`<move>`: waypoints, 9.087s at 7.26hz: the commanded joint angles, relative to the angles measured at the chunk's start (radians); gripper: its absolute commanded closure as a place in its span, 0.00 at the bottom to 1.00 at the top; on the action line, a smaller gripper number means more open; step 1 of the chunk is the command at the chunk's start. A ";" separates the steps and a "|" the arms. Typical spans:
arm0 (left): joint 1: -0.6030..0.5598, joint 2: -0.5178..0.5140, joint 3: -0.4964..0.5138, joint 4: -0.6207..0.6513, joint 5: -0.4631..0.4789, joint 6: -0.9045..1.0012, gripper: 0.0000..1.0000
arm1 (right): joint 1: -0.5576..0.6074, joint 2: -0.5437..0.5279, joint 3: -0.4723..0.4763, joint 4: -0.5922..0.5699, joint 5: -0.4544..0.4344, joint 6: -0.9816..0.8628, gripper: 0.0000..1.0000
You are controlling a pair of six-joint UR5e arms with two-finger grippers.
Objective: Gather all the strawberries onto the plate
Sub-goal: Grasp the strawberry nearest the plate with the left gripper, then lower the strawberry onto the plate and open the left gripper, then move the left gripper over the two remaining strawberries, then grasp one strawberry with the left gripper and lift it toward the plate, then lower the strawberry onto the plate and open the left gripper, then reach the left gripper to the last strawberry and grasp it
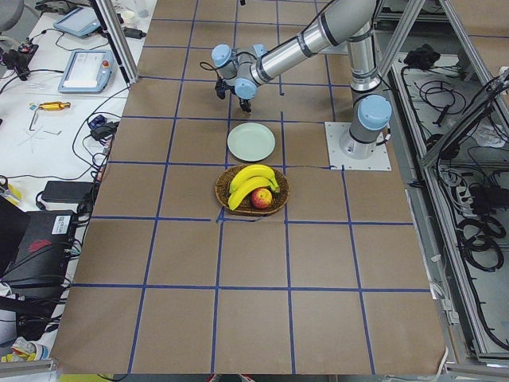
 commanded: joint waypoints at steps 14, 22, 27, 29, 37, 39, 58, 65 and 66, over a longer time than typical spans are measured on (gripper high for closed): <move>0.282 0.080 0.084 -0.253 0.316 0.428 0.00 | 0.002 0.002 0.000 -0.001 -0.003 0.025 0.00; -0.035 0.062 0.126 -0.205 -0.020 0.012 0.03 | 0.004 0.007 0.029 -0.020 -0.003 0.025 0.00; -0.095 -0.036 0.124 -0.095 -0.095 0.187 0.06 | 0.002 0.007 0.037 -0.019 -0.004 0.025 0.00; -0.100 -0.062 0.124 -0.061 -0.117 0.188 0.16 | 0.002 0.007 0.037 -0.017 -0.004 0.025 0.00; -0.102 -0.052 0.123 -0.081 -0.107 0.246 0.23 | 0.001 0.012 0.037 -0.019 -0.003 0.026 0.00; -0.102 -0.044 0.123 -0.110 -0.106 0.272 0.22 | 0.002 0.015 0.037 -0.021 -0.004 0.026 0.00; 0.322 0.044 0.089 -0.265 0.405 0.725 1.00 | -0.001 0.015 0.037 -0.021 -0.006 0.026 0.00; 0.141 0.085 0.177 -0.262 0.108 0.337 0.11 | -0.002 0.015 0.035 -0.021 -0.006 0.023 0.00; 0.101 0.082 0.178 -0.250 0.036 0.225 0.11 | -0.004 0.015 0.035 -0.021 -0.013 0.017 0.00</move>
